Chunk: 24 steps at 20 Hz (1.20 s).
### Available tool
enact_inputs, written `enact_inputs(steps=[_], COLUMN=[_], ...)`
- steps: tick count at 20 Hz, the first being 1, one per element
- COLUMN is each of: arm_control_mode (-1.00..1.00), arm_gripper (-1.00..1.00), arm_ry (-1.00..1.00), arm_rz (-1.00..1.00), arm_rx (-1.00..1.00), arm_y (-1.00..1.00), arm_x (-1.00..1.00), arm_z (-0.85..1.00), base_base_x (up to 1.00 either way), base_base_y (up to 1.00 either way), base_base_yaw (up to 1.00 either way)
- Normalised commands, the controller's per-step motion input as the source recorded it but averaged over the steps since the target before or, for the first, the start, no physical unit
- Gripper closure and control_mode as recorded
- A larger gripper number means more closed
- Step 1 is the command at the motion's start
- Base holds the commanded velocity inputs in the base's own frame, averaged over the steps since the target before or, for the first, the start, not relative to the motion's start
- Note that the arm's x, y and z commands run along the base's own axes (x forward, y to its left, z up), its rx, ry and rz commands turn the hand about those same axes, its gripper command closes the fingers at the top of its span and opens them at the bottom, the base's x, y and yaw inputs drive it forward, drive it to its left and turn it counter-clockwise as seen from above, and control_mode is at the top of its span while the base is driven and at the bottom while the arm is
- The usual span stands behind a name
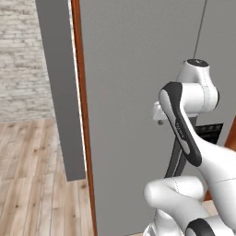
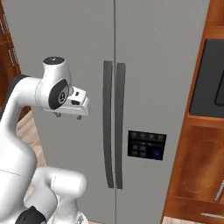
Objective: Open the freezer door, pick up the ice cube tray from the freezer, and place it on the dining counter.
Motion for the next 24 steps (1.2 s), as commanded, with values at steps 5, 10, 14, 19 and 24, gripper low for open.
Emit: enact_inputs(steps=[5, 10, 14, 19, 24], arm_control_mode=[1.00, 1.00, 1.00, -1.00, -1.00], arm_gripper=[-1.00, -1.00, -1.00, -1.00, -1.00], arm_ry=[0.00, 0.00, 0.00, -0.02, -0.18], arm_rz=[0.00, 0.00, 0.00, 0.00, 0.02], arm_rx=[0.00, 0.00, 0.00, 0.00, 0.08], arm_y=[0.00, 0.00, 0.00, -0.36, -1.00], arm_x=[0.00, 0.00, 0.00, -0.10, -0.38], arm_z=[0.00, 0.00, 0.00, 0.00, 0.00], base_base_x=[0.09, 0.36, 0.31, 0.06, 0.00], base_base_y=[0.24, -0.02, 0.00, 0.00, 0.00], base_base_yaw=[0.00, 0.02, 0.01, 0.00, 0.00])
